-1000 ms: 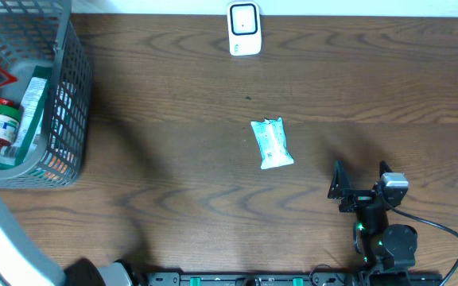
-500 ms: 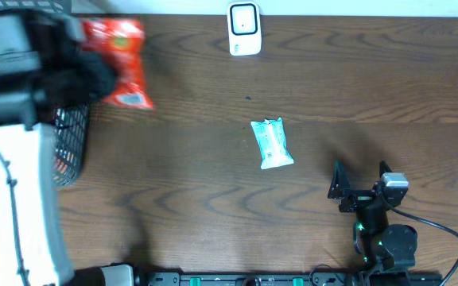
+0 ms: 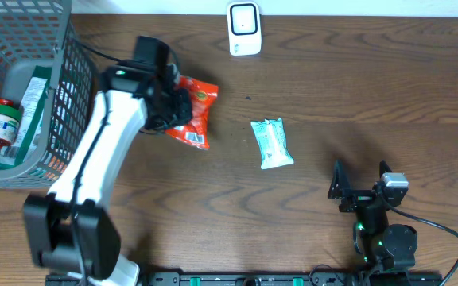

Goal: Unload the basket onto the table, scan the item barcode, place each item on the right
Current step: 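Carry the red bag toward the scanner and hold it there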

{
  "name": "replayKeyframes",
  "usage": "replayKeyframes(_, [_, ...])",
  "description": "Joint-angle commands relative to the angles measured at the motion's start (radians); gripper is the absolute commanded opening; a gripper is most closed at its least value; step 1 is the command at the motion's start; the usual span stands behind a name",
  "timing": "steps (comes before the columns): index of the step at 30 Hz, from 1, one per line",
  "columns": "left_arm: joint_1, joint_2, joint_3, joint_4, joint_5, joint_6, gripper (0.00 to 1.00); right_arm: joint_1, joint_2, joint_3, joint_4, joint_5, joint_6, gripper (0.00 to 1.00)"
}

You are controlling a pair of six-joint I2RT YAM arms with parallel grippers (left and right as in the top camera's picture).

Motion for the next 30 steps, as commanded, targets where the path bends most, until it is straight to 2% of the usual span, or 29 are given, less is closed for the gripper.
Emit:
replayKeyframes(1, [-0.020, 0.066, -0.005, 0.016, -0.024, -0.042, 0.07, -0.006, -0.001, -0.001, -0.003, -0.001, 0.004, 0.99])
replayKeyframes(13, [-0.050, 0.275, -0.005, 0.028, -0.024, -0.067, 0.08, -0.006, -0.002, -0.001, -0.004, -0.001, 0.004, 0.99])
replayKeyframes(23, [-0.050, 0.294, -0.008, 0.069, -0.025, -0.069, 0.08, -0.006, -0.002, -0.001, -0.003, -0.001, 0.004, 0.99])
replayKeyframes(30, [-0.078, 0.294, -0.045, 0.137, -0.024, -0.163, 0.08, -0.006, -0.002, -0.001, -0.003, -0.001, 0.004, 0.99])
